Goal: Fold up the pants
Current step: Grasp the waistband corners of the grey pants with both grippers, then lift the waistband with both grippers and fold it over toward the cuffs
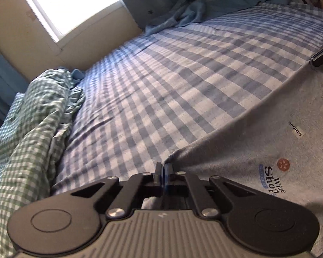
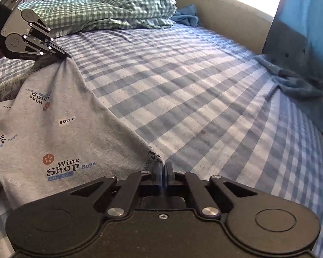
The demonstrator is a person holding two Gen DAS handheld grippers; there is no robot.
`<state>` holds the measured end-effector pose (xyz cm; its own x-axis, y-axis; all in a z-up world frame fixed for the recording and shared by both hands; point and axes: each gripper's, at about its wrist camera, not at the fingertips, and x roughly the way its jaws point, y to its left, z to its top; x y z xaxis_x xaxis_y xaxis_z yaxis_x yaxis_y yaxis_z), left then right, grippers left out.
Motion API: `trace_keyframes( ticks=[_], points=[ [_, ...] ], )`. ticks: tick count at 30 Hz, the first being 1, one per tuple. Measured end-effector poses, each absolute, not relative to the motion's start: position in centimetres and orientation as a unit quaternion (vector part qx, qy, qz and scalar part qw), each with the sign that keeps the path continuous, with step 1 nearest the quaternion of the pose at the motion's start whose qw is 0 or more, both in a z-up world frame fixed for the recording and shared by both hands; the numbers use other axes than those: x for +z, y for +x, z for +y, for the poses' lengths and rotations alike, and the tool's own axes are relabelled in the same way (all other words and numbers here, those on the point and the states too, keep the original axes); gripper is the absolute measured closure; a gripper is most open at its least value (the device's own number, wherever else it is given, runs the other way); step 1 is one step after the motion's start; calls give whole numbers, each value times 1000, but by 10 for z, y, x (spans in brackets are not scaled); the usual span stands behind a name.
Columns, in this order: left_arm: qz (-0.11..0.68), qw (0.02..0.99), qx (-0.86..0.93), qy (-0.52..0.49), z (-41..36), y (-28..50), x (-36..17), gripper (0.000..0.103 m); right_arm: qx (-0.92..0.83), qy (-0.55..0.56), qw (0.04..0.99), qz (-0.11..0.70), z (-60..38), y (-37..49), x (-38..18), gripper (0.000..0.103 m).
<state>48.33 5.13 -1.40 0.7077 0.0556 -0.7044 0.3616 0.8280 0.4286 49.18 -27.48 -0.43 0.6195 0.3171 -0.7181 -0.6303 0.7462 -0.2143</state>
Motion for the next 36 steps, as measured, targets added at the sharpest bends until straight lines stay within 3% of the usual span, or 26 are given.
trace_keyframes(
  ticks=[8, 10, 11, 12, 13, 14, 15, 18, 19, 21, 22, 23, 25, 31, 36],
  points=[
    [405, 875, -61, 256, 65, 517, -61, 103, 220, -223, 882, 352, -264, 531, -49, 102],
    [394, 878, -82, 260, 68, 513, -57, 97, 227, -196, 884, 359, -269, 532, -44, 101],
    [395, 880, -91, 248, 73, 512, -53, 90, 233, -188, 883, 362, -273, 532, -41, 95],
    [397, 883, -98, 230, 79, 512, -48, 70, 240, -183, 882, 361, -276, 532, -38, 89],
    [396, 887, -102, 213, 86, 512, -43, 54, 245, -179, 883, 359, -279, 530, -33, 69],
    [391, 893, -106, 197, 94, 512, -38, 28, 256, -168, 884, 355, -282, 528, -28, 49],
    [383, 897, -115, 187, 101, 511, -33, 22, 269, -155, 883, 353, -285, 527, -24, 43],
    [388, 894, -135, 180, 111, 514, -32, 23, 282, -139, 878, 360, -284, 532, -24, 39],
    [402, 887, -137, 182, 112, 518, -35, 34, 280, -139, 876, 369, -282, 536, -28, 39],
    [440, 867, -138, 186, 112, 526, -46, 81, 278, -139, 864, 397, -279, 544, -41, 45],
    [441, 869, -146, 173, 113, 525, -46, 90, 279, -128, 865, 396, -279, 545, -43, 51],
    [440, 870, -151, 164, 111, 522, -44, 102, 279, -112, 867, 396, -280, 545, -41, 69],
    [430, 874, -130, 186, 101, 516, -41, 102, 269, -96, 869, 405, -279, 544, -37, 102],
    [351, 906, -86, 220, 86, 476, 2, 103, 227, -157, 902, 333, -260, 487, 9, 103],
    [254, 928, -116, 246, 94, 395, 47, 102, 218, -196, 921, 255, -260, 379, 54, 103]
  ],
)
